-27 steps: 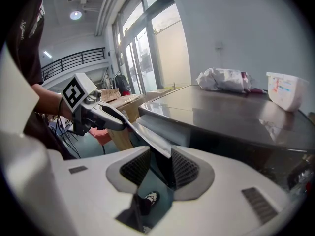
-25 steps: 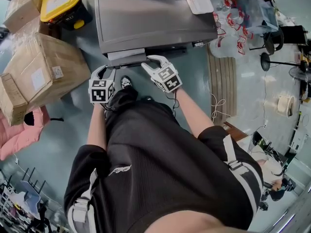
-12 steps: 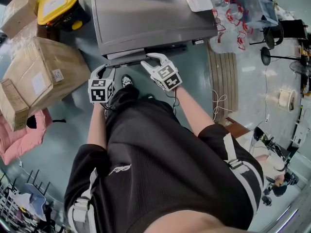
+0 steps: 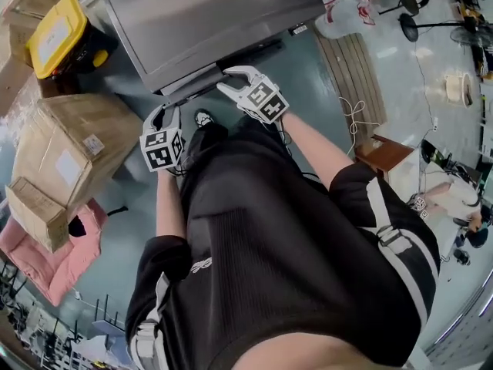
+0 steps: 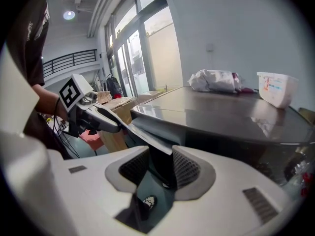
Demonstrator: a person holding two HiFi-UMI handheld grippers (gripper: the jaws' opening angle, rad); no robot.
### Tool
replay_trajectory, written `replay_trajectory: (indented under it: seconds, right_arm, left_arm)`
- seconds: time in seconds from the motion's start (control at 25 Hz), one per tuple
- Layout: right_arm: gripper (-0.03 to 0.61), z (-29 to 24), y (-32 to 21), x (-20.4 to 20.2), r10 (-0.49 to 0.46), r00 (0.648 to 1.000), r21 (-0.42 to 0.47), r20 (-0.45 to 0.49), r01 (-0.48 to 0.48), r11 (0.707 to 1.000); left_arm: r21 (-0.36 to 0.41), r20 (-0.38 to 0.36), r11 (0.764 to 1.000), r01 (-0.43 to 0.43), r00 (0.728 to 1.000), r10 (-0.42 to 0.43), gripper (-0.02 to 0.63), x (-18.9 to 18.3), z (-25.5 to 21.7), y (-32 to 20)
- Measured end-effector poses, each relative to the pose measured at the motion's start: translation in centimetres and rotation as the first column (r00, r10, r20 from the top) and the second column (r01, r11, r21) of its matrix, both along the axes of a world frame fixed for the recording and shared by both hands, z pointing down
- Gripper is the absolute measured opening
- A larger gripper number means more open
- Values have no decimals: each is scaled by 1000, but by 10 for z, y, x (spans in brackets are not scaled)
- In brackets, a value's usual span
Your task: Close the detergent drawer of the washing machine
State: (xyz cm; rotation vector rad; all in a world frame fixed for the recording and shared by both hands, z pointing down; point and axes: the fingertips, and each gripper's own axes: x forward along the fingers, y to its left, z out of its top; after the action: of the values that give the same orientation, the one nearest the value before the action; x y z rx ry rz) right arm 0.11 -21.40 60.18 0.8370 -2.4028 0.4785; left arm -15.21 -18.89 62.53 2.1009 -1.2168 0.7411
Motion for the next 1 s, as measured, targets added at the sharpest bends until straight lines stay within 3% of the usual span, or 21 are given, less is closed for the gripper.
replay_trajectory:
  seconds: [0.16,0.32,0.48,0.64,0.84,1.0]
  right_arm:
    - [153,0,7,4,23,1000,6,4,-23,1000]
    - [195,3,9,10,22,1000,-8,21,-22,1000]
    - [181,11,10,16,133,990,-59,53,-130,990]
    - [174,19,7,19,227,971,-24,77,-226,974]
    - [189,22,7,14,281,952,-37,118,-278,960]
    - [223,29,13,9,252,963,-1,97,-254,967]
  left_arm:
    - [2,-8,1000,-8,1000,8,155,2,-2,5]
    - [1,14,999,51,999,-51,160,9,-6,7]
    - [-12,66,991,132,989,-131,160,10,-5,7]
    - [20,75,980,198,977,-199,161,7,-6,6]
    - [55,49,954,294,954,-297,187,-2,-3,8]
    - [68,-6,946,318,948,-318,172,1,2,12]
